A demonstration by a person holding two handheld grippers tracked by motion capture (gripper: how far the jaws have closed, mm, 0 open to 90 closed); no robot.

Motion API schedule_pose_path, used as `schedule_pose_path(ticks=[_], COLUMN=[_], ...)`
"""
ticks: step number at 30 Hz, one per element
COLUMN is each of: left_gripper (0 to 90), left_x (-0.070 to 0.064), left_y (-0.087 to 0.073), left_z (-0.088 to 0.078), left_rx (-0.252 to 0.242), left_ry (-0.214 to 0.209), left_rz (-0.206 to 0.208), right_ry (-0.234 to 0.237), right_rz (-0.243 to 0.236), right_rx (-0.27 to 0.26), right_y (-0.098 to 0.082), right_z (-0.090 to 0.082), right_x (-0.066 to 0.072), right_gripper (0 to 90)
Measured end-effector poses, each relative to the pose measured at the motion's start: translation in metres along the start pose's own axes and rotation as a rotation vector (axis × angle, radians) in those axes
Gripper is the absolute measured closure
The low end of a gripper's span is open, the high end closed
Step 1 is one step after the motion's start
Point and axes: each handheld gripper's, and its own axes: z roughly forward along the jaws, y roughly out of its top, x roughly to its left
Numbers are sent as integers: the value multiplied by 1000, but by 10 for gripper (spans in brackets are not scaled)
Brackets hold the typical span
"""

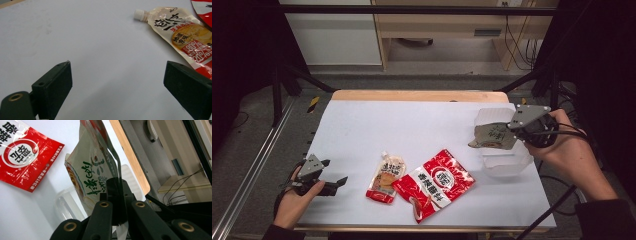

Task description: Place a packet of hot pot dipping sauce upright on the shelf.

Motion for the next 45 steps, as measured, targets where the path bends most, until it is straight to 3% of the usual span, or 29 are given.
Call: schedule_pose_path(ticks=[18, 45], left_gripper=[80, 77], left_x=[2, 2], left_y=[-1, -2], left_z=[0, 1], left_rx=[10, 12], left_ry=[-7, -2], left_rz=[-12, -13], right_ry=[-27, -34], right_rz=[77, 114], right_rx=[-2, 0], right_y=[-33, -55], right_z=[-12, -14], right_x=[-5, -3], right_gripper=[900, 900])
